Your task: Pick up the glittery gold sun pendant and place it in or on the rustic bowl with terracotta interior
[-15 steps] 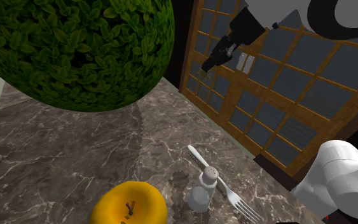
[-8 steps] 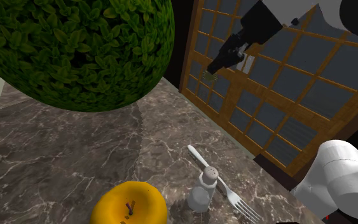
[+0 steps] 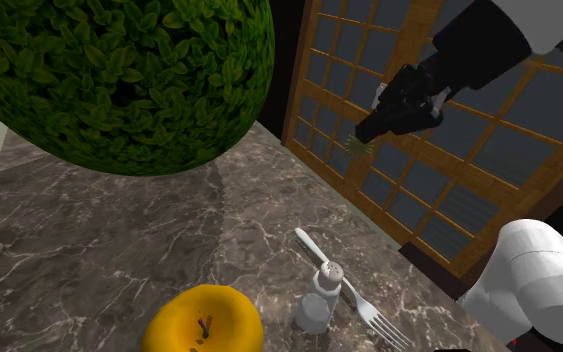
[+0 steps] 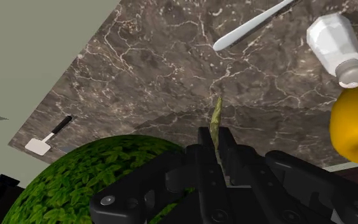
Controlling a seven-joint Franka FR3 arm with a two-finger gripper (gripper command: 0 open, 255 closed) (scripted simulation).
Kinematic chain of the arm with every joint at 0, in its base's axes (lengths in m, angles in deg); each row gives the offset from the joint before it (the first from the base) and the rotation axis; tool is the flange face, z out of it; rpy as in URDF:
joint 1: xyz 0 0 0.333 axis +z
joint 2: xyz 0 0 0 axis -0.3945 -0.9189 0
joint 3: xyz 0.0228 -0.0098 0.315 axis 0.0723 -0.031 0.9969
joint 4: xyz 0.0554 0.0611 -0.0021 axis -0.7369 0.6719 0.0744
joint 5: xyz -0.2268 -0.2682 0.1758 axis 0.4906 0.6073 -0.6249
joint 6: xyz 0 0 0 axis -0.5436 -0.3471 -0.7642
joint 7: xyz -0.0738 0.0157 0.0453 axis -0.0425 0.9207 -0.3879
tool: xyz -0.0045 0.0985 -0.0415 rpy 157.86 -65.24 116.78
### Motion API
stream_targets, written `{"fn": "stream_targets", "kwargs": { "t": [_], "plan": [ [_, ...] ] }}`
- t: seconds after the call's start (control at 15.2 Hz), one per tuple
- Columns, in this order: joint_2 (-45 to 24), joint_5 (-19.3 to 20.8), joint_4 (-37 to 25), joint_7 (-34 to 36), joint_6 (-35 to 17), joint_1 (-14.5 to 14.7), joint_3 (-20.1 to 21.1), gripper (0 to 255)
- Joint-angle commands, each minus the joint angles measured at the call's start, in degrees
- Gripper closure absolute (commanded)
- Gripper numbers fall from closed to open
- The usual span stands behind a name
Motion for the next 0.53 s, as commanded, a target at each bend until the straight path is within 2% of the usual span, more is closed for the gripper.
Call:
{"fn": "stream_targets", "kwargs": {
  "t": [0.0,0.46],
  "plan": [
    [1.6,-0.7,0.1,2.8,1.4,0.7,2.5,255],
    [4.6,-3.2,-2.7,11.2,6.5,2.5,10.3,255]
  ]
}}
